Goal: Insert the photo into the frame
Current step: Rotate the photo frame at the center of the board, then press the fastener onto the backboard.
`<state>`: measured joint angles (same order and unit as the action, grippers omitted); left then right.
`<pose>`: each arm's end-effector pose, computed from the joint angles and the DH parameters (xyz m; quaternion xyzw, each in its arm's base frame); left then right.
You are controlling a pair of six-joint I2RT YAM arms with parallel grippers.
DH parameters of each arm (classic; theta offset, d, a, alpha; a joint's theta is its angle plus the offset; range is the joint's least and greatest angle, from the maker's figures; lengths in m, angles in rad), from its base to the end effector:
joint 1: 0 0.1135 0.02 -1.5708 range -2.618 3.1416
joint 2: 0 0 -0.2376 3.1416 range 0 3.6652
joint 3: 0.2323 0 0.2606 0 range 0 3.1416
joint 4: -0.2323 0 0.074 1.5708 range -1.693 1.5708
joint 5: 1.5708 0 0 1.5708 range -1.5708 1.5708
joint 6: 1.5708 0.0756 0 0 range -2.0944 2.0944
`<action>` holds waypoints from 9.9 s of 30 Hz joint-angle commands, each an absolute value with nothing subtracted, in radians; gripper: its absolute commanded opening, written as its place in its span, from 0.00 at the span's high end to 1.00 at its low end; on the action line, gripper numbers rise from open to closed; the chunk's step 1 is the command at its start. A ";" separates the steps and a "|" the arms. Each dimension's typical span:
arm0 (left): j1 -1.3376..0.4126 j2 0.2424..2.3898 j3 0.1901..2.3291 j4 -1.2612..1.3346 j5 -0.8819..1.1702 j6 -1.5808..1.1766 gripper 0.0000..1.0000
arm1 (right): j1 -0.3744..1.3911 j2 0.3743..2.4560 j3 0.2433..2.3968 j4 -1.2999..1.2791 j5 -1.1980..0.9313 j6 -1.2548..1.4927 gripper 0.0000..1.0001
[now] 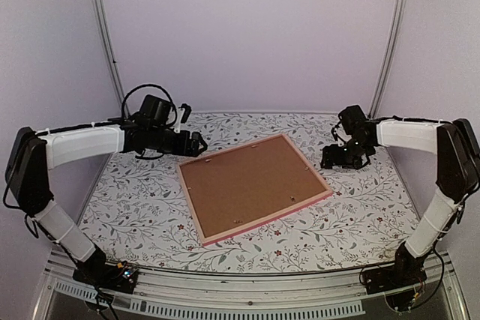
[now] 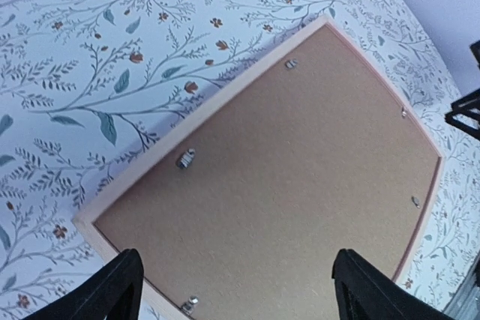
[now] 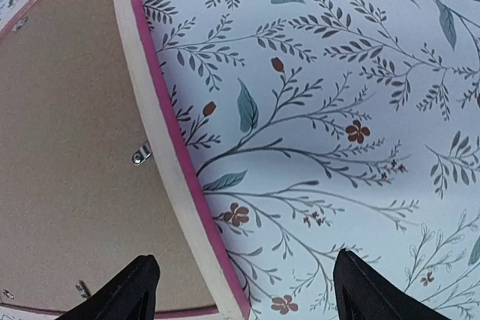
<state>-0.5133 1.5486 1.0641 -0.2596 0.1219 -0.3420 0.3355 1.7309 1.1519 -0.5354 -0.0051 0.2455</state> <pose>0.3237 -0.1930 0.1851 0.1026 0.9086 -0.2170 0.3417 0.3482 0.1218 0.1252 -0.0444 0.9731 0.0672 0.2160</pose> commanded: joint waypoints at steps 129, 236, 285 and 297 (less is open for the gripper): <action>-0.500 1.918 1.059 -0.154 0.196 -0.354 0.52 | 0.463 2.002 1.229 -0.255 -0.335 0.320 0.14; -0.545 1.877 0.964 -0.094 0.089 -0.361 0.60 | 0.463 2.064 1.213 -0.242 -0.377 0.308 0.15; -0.502 1.919 1.025 -0.114 -0.079 -0.564 0.77 | 0.464 2.065 1.184 -0.217 -0.388 0.299 0.15; -0.502 1.927 1.023 -0.029 -0.114 -0.680 0.57 | 0.463 2.066 1.169 -0.203 -0.397 0.299 0.15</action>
